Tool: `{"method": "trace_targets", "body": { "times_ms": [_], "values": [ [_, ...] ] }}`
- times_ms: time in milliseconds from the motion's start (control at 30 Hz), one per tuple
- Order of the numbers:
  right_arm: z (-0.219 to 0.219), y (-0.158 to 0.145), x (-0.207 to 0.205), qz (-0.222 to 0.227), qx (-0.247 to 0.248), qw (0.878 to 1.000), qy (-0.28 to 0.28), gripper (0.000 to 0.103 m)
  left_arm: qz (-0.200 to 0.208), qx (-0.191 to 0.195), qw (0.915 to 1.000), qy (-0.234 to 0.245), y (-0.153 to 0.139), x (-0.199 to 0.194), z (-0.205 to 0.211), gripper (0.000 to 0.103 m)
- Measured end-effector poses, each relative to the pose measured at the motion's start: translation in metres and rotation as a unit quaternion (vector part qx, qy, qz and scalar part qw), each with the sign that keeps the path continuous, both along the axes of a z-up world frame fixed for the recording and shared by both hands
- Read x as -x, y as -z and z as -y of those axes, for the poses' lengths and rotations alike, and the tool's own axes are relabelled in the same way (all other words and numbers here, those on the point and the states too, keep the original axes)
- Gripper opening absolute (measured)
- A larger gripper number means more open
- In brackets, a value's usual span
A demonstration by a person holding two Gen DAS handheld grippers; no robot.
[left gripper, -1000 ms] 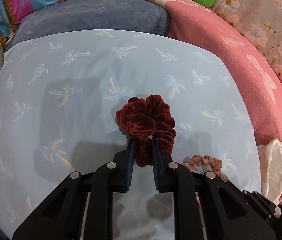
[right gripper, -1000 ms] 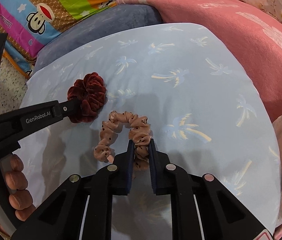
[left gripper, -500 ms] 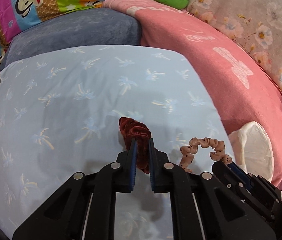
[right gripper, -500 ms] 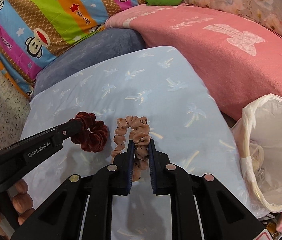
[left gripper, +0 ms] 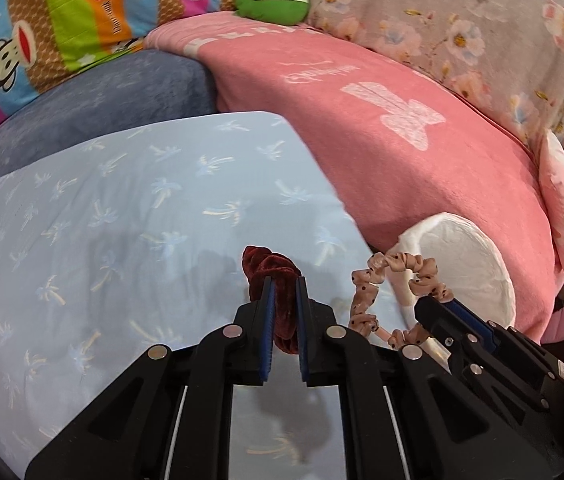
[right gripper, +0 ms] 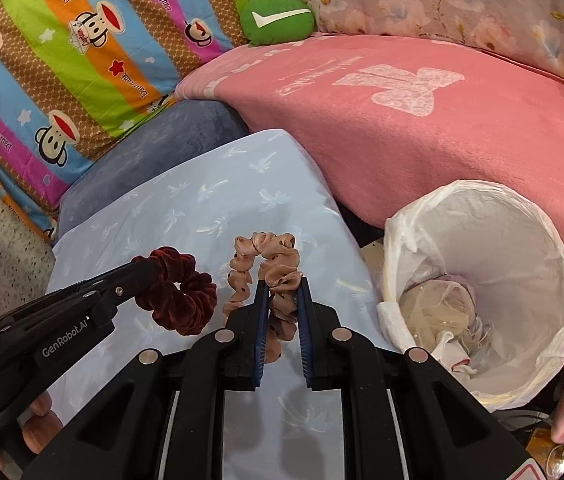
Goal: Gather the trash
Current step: 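Carry both scrunchies with both grippers over the bin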
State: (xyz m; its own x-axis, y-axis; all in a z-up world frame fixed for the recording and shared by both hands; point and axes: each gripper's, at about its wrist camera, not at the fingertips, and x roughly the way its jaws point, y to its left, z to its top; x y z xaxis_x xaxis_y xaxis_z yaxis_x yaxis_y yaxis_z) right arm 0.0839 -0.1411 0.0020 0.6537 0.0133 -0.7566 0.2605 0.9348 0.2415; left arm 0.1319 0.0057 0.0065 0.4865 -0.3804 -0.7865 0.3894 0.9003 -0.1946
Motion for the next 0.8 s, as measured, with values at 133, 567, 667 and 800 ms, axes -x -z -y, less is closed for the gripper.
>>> {"method": "trace_targets", "body": {
  "times_ms": [133,567,667,800],
  "values": [
    [0.024,-0.004,0.013,0.007,-0.004,1.0,0.022,0.013,0.009,-0.004,0.9997,0.023,-0.006,0.009,0.023,0.01],
    [0.101,-0.007,0.053,0.023,-0.018,0.995,0.097,0.013,0.026,-0.018,0.9943,0.102,-0.018,0.037,0.101,0.01],
    [0.119,-0.007,0.061,0.025,-0.022,0.993,0.116,0.013,0.023,-0.016,0.9925,0.119,-0.019,0.041,0.117,0.01],
    [0.141,-0.005,0.071,0.026,-0.024,0.99,0.135,0.013,0.021,-0.016,0.9899,0.139,-0.02,0.046,0.135,0.01]
  ]
}}
